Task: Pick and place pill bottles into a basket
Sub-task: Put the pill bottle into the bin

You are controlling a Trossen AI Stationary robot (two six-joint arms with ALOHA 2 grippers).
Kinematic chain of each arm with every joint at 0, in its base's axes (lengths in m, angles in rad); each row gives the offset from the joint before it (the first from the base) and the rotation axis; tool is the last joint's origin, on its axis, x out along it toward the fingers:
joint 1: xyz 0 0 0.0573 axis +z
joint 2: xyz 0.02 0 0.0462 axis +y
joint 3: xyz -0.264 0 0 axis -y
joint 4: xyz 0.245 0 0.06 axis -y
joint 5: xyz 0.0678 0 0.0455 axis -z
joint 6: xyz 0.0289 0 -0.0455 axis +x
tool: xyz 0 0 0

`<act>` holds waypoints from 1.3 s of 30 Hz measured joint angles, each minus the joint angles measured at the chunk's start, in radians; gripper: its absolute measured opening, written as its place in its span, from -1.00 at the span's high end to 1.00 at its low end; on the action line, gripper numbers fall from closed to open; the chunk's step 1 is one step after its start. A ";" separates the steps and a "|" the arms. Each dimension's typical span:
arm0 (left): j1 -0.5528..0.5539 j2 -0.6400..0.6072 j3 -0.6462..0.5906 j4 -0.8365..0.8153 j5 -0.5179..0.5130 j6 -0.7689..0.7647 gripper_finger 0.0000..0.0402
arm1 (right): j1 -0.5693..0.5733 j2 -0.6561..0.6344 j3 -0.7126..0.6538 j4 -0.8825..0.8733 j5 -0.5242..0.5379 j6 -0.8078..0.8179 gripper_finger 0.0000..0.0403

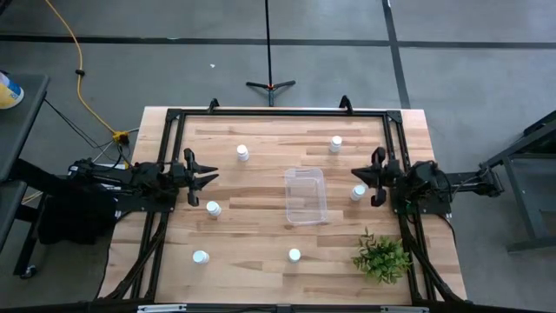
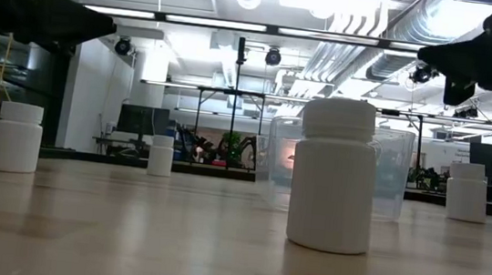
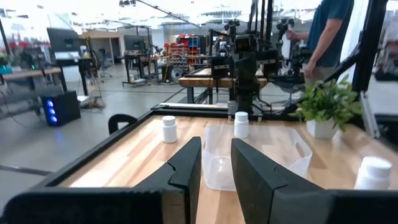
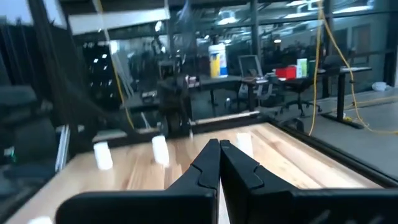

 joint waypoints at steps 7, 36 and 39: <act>0.000 0.000 0.000 0.000 0.000 -0.248 0.38 | 0.000 0.000 0.000 0.040 0.007 0.057 1.00; 0.000 0.000 0.000 -0.016 -0.104 -0.590 0.38 | 0.000 0.018 0.001 -0.096 0.055 0.424 1.00; 0.000 0.000 0.000 -0.017 -0.104 -0.560 0.38 | 0.000 0.022 0.001 -0.079 0.072 0.430 0.97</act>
